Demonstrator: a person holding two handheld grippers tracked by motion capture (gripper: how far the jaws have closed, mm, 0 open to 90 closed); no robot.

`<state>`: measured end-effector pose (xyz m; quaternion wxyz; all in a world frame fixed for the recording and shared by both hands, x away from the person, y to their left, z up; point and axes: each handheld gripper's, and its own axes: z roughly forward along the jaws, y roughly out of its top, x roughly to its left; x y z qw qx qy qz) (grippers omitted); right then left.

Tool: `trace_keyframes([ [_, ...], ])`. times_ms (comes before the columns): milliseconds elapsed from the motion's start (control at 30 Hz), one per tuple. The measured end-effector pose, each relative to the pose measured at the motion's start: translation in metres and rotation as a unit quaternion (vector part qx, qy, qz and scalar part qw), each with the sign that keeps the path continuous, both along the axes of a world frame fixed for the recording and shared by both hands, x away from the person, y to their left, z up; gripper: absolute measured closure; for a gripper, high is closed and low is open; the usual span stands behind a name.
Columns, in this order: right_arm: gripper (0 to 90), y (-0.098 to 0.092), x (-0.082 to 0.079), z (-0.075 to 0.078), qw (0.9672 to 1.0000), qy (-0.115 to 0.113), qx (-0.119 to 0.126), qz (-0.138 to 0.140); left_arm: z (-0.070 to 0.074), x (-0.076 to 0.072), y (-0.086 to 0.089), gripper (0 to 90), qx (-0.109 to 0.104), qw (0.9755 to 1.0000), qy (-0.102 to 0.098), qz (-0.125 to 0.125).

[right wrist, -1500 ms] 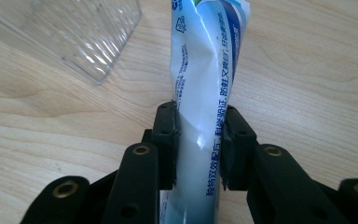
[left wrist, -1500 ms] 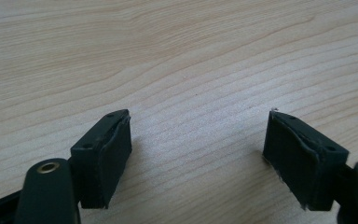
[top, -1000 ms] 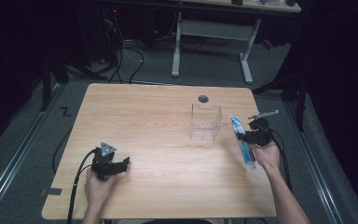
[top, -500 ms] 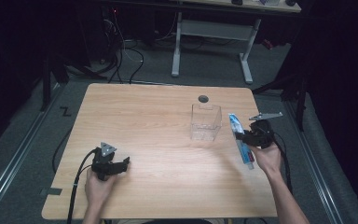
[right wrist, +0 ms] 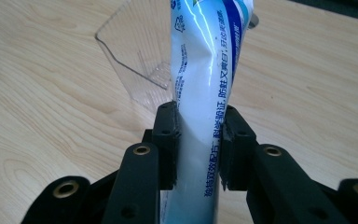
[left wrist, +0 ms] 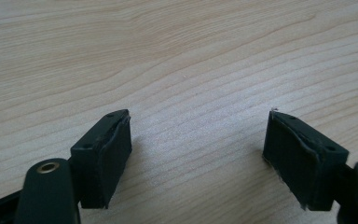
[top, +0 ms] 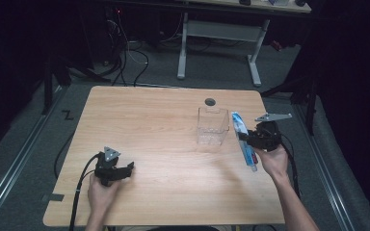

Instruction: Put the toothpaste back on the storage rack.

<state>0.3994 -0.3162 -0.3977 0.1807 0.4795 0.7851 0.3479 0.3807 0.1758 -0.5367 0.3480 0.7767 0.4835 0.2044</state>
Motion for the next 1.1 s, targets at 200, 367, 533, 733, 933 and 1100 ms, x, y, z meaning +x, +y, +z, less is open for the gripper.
trace_keyframes([
  [200, 71.8, 0.007, 0.002, 0.009, 0.9998, -0.012, 0.011, 0.010, 0.000, 0.000, 0.000, 23.7, 0.000, 1.0000, 0.000, 0.000],
  [367, 71.9, 0.013, 0.006, 0.014, 0.9996, -0.015, 0.016, 0.017, 0.000, 0.000, 0.000, 23.7, 0.000, 1.0000, 0.000, 0.000],
  [533, 72.0, 0.018, 0.013, 0.016, 0.9992, -0.019, 0.026, 0.023, 0.000, 0.000, 0.000, 23.7, 0.000, 1.0000, 0.000, 0.000],
  [733, 72.0, 0.022, 0.020, 0.021, 0.9986, -0.023, 0.042, 0.024, 0.000, 0.000, 0.000, 23.7, 0.000, 1.0000, 0.000, 0.000],
  [933, 72.0, 0.027, 0.027, 0.025, 0.9980, -0.036, 0.046, 0.022, 0.000, 0.000, 0.000, 23.7, 0.000, 1.0000, 0.000, 0.000],
  [1100, 72.1, 0.032, 0.033, 0.029, 0.9977, -0.045, 0.045, 0.022, 0.000, 0.000, 0.000, 23.7, 0.001, 1.0000, 0.000, 0.000],
])
